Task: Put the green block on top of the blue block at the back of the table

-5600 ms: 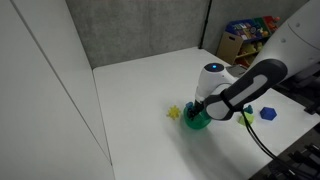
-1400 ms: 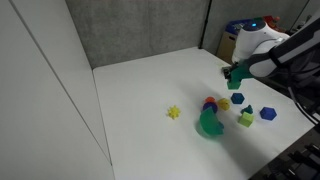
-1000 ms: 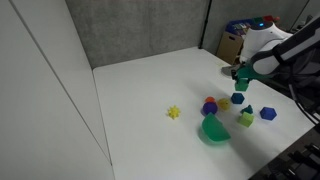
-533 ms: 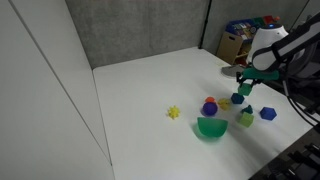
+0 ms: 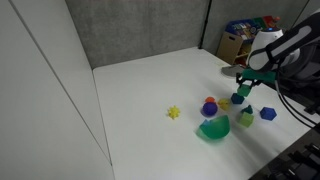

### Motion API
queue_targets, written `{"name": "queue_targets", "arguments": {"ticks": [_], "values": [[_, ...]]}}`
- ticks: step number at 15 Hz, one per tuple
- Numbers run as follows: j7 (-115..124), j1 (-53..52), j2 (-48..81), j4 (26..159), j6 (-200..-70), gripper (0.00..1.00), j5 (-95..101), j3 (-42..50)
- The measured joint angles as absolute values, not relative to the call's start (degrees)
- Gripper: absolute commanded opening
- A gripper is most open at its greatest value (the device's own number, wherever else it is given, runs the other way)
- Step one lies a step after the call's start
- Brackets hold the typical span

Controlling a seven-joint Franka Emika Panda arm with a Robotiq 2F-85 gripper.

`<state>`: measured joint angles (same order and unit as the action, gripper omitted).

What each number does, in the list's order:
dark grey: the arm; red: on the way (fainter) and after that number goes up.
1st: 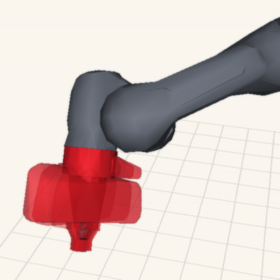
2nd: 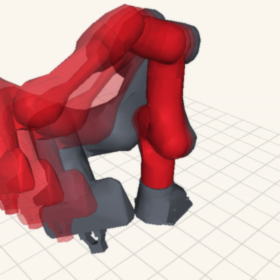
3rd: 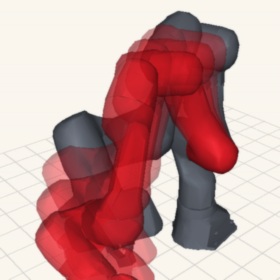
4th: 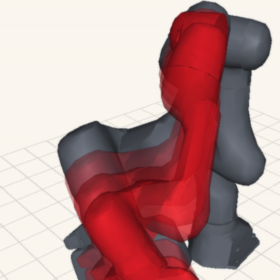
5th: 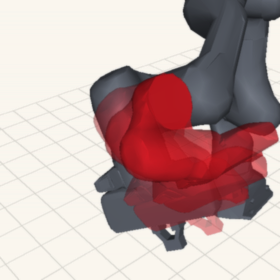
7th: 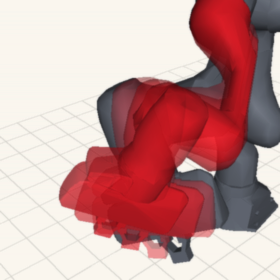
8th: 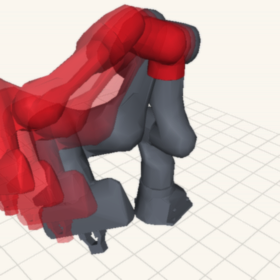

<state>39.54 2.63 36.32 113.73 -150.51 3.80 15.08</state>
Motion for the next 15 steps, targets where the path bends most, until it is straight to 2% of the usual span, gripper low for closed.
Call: {"name": "queue_targets", "arguments": {"ticks": [6,7,8,10,12,15], "values": [[39.53,2.63,39.09,110.43,-150.51,0.29,3.68,15.35],[39.53,2.63,39.45,109.97,-150.51,0.57,3.68,15.42],[39.53,2.63,39.76,109.59,-150.49,0.81,3.68,15.48],[39.53,2.62,40.48,108.94,-150.47,0.84,3.68,15.51],[39.53,2.59,41.08,108.54,-150.47,0.99,3.68,15.51],[39.53,2.4,41.44,108.2,-150.47,1.0,3.68,15.51]]}}
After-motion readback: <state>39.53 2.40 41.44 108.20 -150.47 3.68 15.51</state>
